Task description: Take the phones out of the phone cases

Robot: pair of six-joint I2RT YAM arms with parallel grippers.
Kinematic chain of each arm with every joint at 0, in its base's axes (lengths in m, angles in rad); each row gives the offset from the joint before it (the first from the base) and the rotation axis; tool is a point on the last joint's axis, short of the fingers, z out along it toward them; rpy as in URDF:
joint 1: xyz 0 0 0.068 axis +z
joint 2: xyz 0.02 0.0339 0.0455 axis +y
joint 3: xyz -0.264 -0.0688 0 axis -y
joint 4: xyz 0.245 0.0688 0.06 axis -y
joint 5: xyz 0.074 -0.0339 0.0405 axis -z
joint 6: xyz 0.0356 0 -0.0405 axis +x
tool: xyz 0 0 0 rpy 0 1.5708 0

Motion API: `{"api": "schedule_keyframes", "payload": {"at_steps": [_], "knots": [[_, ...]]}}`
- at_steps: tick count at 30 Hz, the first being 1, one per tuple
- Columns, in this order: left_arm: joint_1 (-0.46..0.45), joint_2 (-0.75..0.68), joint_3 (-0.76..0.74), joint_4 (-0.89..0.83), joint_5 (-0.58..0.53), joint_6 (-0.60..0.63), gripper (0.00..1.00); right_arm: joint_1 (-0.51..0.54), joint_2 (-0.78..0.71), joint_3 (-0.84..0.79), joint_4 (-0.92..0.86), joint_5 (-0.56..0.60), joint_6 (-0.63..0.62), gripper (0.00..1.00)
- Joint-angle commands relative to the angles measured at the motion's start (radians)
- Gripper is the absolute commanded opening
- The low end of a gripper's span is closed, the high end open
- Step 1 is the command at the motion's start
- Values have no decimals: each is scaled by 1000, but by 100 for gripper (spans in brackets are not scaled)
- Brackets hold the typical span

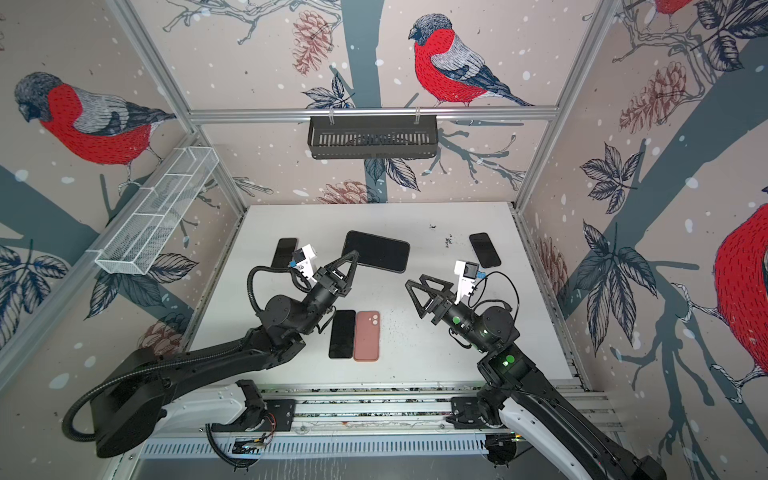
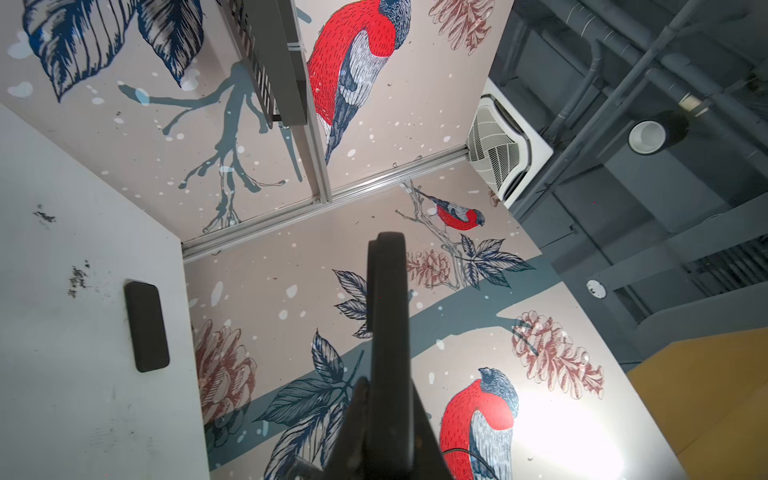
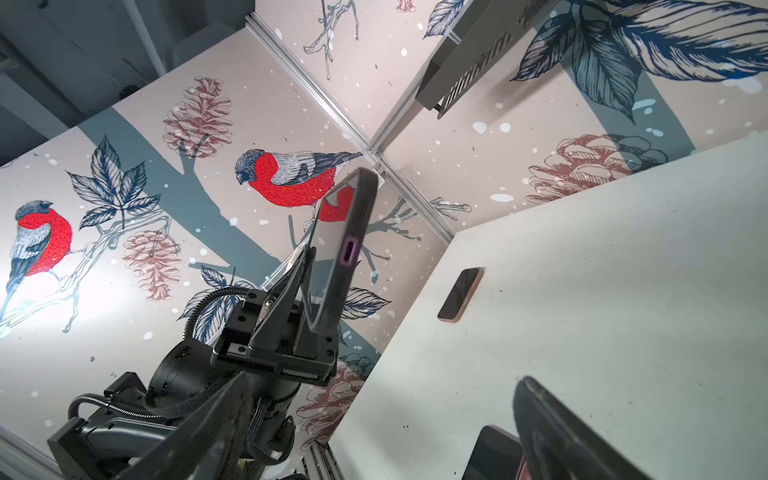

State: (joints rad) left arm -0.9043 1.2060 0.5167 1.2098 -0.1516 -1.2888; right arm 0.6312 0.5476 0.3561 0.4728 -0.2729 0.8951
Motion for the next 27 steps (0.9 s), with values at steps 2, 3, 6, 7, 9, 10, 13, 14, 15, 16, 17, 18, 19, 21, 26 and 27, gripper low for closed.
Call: {"api": "schedule_keyframes", "payload": {"at_steps": [2, 3, 6, 7, 9, 10, 13, 14, 15, 16, 17, 18, 19, 21, 26, 27], "knots": [[-14, 35, -8, 246, -43, -69, 0, -15, 21, -22, 160, -51, 84, 99], [-17, 39, -10, 251, -42, -71, 0, -20, 28, -32, 198, -66, 100, 100], [-30, 33, -21, 234, -69, -70, 0, -24, 29, -56, 301, -101, 139, 100], [-34, 29, -28, 231, -78, -63, 0, -22, 27, -61, 321, -107, 147, 100], [-37, 25, -37, 233, -90, -58, 0, -22, 22, -66, 327, -112, 158, 99], [-39, 26, -38, 234, -90, -58, 0, -22, 21, -65, 327, -114, 160, 99], [-46, 36, -38, 241, -84, -60, 0, -22, 32, -69, 353, -120, 176, 97], [-50, 40, -37, 243, -84, -58, 0, -22, 41, -70, 368, -124, 182, 95], [-53, 42, -38, 243, -84, -59, 0, -22, 50, -66, 374, -128, 183, 93], [-57, 45, -37, 241, -88, -60, 0, -22, 60, -63, 383, -134, 189, 90], [-61, 47, -35, 240, -89, -59, 0, -22, 72, -60, 392, -139, 192, 87], [-64, 49, -35, 236, -89, -60, 0, -22, 80, -57, 397, -143, 195, 85], [-69, 52, -34, 234, -88, -61, 0, -21, 90, -55, 408, -145, 198, 80], [-77, 55, -36, 236, -92, -59, 0, -21, 102, -54, 428, -154, 205, 73], [-84, 64, -39, 245, -103, -57, 0, -17, 105, -58, 443, -161, 208, 57], [-85, 67, -38, 247, -101, -56, 0, -18, 106, -60, 442, -163, 209, 55]]}}
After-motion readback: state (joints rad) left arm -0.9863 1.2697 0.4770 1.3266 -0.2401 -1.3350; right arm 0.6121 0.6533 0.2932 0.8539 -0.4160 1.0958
